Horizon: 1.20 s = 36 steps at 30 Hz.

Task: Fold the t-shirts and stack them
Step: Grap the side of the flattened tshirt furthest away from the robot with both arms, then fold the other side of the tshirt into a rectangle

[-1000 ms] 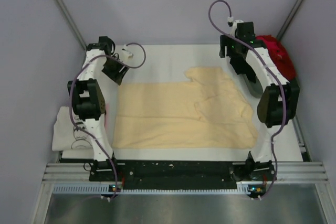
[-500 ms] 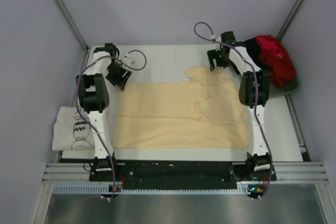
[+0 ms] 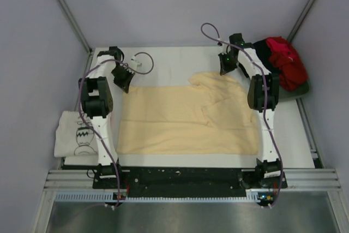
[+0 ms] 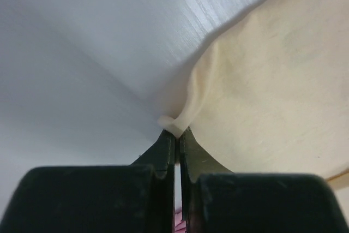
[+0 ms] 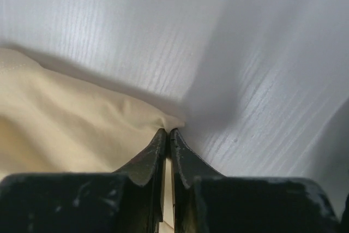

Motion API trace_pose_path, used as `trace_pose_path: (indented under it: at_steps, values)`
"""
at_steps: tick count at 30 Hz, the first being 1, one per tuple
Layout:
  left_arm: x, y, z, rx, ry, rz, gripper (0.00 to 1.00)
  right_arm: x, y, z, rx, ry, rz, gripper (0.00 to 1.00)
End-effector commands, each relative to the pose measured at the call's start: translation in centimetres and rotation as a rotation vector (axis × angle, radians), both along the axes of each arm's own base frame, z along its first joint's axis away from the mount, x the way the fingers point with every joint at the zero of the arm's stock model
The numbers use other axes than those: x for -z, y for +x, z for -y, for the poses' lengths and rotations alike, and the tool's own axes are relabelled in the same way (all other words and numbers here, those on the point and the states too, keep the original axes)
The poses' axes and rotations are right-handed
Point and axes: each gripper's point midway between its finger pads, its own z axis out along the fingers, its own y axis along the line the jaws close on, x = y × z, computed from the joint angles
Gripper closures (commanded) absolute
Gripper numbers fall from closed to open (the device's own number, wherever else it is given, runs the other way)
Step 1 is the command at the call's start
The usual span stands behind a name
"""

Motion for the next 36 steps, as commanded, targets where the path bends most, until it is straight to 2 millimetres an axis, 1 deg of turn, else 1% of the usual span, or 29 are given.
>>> trace_pose_path:
  at_steps: [1,3,4,5,6,8,10,12,13,14,17,19,20,22,24,25,28,30,31,32,34,35,36]
  values:
    - [-5.8,0.9,1.0,0.004,-0.062,0.202,1.00,-6.9,0.1,-1.7,-0.047,0.073,0.108,1.00]
    - [-7.7,0.3,1.0,0.023,-0.063,0.261,1.00,-9.9,-0.7,-1.8,-0.047,0.091,0.145,1.00]
    - [-8.1,-0.3,1.1,0.034,-0.062,0.275,1.00,-11.5,-1.3,-1.8,-0.045,0.100,0.165,1.00]
    - [-8.8,-0.8,1.1,0.045,-0.058,0.294,1.00,-12.3,-2.1,-1.7,-0.035,0.108,0.166,1.00]
    - [-9.1,-1.5,1.1,0.058,-0.055,0.303,1.00,-13.6,-3.0,-1.7,-0.025,0.120,0.178,1.00]
    - [-9.6,-3.0,1.2,0.079,-0.049,0.305,1.00,-14.4,-5.7,-1.7,-0.016,0.139,0.158,1.00]
    - [-9.9,-4.7,1.1,0.095,-0.038,0.296,1.00,-14.0,-9.1,-0.9,0.014,0.130,0.110,1.00]
    - [-10.0,-6.7,1.1,0.128,-0.026,0.283,1.00,-15.5,-12.7,0.4,0.057,0.101,0.120,1.00]
    - [-10.2,-7.9,1.0,0.144,-0.016,0.287,1.00,-15.0,-14.6,1.1,0.080,0.082,0.102,1.00]
    - [-10.3,-8.8,1.0,0.162,-0.012,0.285,1.00,-15.2,-16.3,1.6,0.095,0.070,0.102,1.00]
    - [-10.3,-11.4,1.0,0.226,0.002,0.267,1.00,-14.4,-21.5,3.6,0.121,0.002,0.060,1.00]
    - [-10.3,-13.0,0.7,0.263,0.021,0.248,1.00,-13.4,-24.3,5.2,0.146,-0.069,0.014,1.00]
    - [-10.1,-13.7,0.5,0.284,0.034,0.234,1.00,-12.9,-25.7,5.7,0.142,-0.092,-0.019,1.00]
    - [-9.5,-14.9,-0.1,0.322,0.068,0.215,1.00,-11.6,-28.3,6.8,0.142,-0.153,-0.099,1.00]
    - [-8.8,-15.7,-0.8,0.355,0.102,0.199,1.00,-10.3,-30.4,8.4,0.150,-0.239,-0.180,1.00]
    - [-8.5,-16.0,-1.0,0.369,0.117,0.190,1.00,-9.8,-30.8,9.6,0.175,-0.301,-0.192,1.00]
    - [-7.3,-16.3,-1.9,0.408,0.160,0.182,1.00,-10.1,-30.8,10.0,0.183,-0.324,-0.184,1.00]
    - [-6.6,-16.4,-2.3,0.428,0.180,0.182,1.00,-10.1,-30.9,10.8,0.182,-0.373,-0.193,1.00]
    - [-6.4,-16.5,-2.3,0.432,0.180,0.185,1.00,-9.7,-31.2,11.3,0.159,-0.404,-0.217,1.00]
    - [-6.1,-16.6,-2.3,0.438,0.178,0.180,1.00,-9.2,-31.9,12.0,0.132,-0.449,-0.262,1.00]
    - [-6.0,-16.7,-1.9,0.445,0.154,0.181,1.00,-8.1,-33.2,13.8,0.126,-0.569,-0.328,1.00]
    - [-5.8,-16.9,-1.6,0.450,0.137,0.177,1.00,-7.8,-33.5,13.9,0.117,-0.576,-0.339,1.00]
    - [-5.7,-17.1,-1.4,0.460,0.123,0.168,1.00,-7.4,-33.8,13.4,0.092,-0.560,-0.349,1.00]
